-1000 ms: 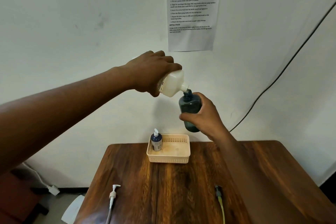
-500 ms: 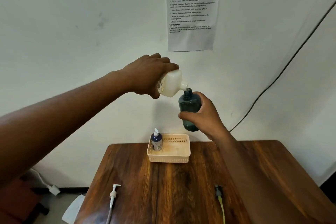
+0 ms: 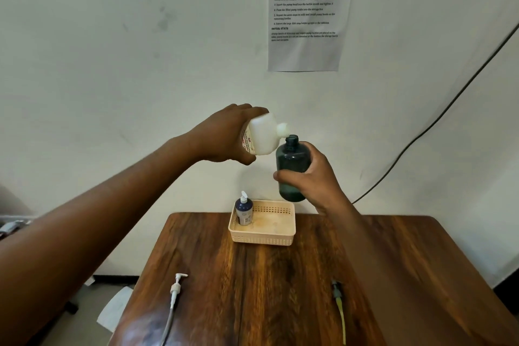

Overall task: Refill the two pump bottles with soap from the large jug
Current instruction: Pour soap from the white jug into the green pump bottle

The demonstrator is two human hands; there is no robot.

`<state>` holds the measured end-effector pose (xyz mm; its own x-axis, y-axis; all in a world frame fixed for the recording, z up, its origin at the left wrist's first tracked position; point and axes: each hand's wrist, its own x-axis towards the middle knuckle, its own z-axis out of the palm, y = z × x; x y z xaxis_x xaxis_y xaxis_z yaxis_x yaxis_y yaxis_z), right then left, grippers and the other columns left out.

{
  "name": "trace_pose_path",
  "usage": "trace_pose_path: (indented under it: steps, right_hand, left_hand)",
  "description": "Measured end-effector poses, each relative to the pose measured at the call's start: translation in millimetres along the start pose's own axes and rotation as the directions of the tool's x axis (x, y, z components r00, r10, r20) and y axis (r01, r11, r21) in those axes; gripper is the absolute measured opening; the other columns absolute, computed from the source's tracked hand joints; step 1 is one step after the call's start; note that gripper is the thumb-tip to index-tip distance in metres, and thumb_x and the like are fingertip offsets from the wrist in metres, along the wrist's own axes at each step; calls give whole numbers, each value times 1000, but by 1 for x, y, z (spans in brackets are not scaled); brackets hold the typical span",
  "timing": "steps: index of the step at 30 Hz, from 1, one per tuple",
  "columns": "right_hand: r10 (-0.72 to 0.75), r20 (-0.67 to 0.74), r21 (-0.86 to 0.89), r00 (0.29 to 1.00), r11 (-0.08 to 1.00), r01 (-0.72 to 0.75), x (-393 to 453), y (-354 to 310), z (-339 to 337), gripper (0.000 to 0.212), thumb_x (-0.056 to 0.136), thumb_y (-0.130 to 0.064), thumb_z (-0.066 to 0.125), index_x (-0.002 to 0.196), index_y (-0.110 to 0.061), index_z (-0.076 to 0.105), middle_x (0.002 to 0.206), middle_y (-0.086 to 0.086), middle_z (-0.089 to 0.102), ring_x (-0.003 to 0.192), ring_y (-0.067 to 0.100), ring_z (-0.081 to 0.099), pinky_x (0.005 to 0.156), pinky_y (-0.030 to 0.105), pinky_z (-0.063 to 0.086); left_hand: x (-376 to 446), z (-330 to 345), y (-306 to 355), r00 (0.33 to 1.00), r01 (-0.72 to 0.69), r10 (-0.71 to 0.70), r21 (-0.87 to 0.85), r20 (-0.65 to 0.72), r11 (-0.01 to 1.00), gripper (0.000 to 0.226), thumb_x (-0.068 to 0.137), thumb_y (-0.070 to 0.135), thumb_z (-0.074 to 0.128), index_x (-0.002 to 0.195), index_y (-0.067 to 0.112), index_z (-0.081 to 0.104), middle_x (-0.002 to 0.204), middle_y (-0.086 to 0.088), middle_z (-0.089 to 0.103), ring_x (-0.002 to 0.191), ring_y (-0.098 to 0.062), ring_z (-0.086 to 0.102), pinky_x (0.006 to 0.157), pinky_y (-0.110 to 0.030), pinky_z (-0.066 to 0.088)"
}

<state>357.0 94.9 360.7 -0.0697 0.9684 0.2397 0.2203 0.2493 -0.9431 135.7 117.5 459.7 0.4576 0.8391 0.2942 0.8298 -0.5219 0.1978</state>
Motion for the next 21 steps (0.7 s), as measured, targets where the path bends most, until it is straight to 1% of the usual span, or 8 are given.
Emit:
trace_pose_path:
  steps: [3,6,7,10,14,16,18,21]
  right_hand:
    - [2,-3,16,1000,1000,-2,0,2,5,64,69,-28,91,120,-43,56,115,-16,63,105,10,61,75,24,53]
    - [-1,-4,31,1000,1000,1,1,5,8,68,70,-25,92,127,-39,56,119,-12,64,107,11,61,78,26,54]
    - [-2,-3,33,1000,999,2,1,6,9,68,71,-25,92,127,-38,56,119,-12,64,108,12,61,78,26,54]
    - [-14,-4,33,1000,999,14,1,11,13,68,71,-24,92,128,-35,57,121,-9,65,110,13,62,81,27,55]
    - [-41,3,14,999,999,41,-2,17,21,69,70,-26,94,128,-35,57,120,-11,64,109,10,61,79,23,54]
    - [-51,18,14,999,999,51,-5,24,28,67,69,-26,95,126,-32,58,118,-11,66,108,10,63,80,23,54]
    - [-53,19,10,998,999,53,-8,32,37,67,68,-26,95,124,-31,60,116,-12,67,108,10,63,80,22,54]
    - [-41,14,-14,999,999,41,-12,45,50,69,66,-32,97,123,-35,60,116,-19,65,109,7,62,77,17,51]
  left_hand:
    - [-9,12,-6,997,68,-73,-120,-38,990,94,69,30,94,150,24,48,129,1,62,116,-24,56,95,-40,51]
    - [-22,24,-15,977,156,-187,-244,-107,957,93,69,34,94,149,28,48,123,9,61,113,-20,58,102,-51,51]
    - [-27,29,-19,968,179,-221,-290,-120,940,92,69,34,95,149,30,48,122,10,62,113,-20,59,100,-51,52]
    - [-44,46,-29,948,202,-286,-435,-138,878,90,70,30,96,147,30,50,123,7,65,111,-20,63,93,-41,58]
    - [-71,76,-44,914,242,-380,-558,-144,794,90,66,30,98,143,29,52,122,10,66,110,-13,64,92,-37,59]
    - [-88,96,-54,886,276,-439,-590,-150,758,95,59,39,99,141,33,53,122,15,66,111,-7,64,89,-32,59]
    - [-107,116,-62,849,324,-505,-601,-157,730,99,51,52,98,138,41,52,122,22,64,110,0,63,82,-24,57]
    - [-136,149,-73,786,408,-600,-602,-152,687,97,46,62,95,130,58,48,119,31,63,109,4,62,79,-23,58]
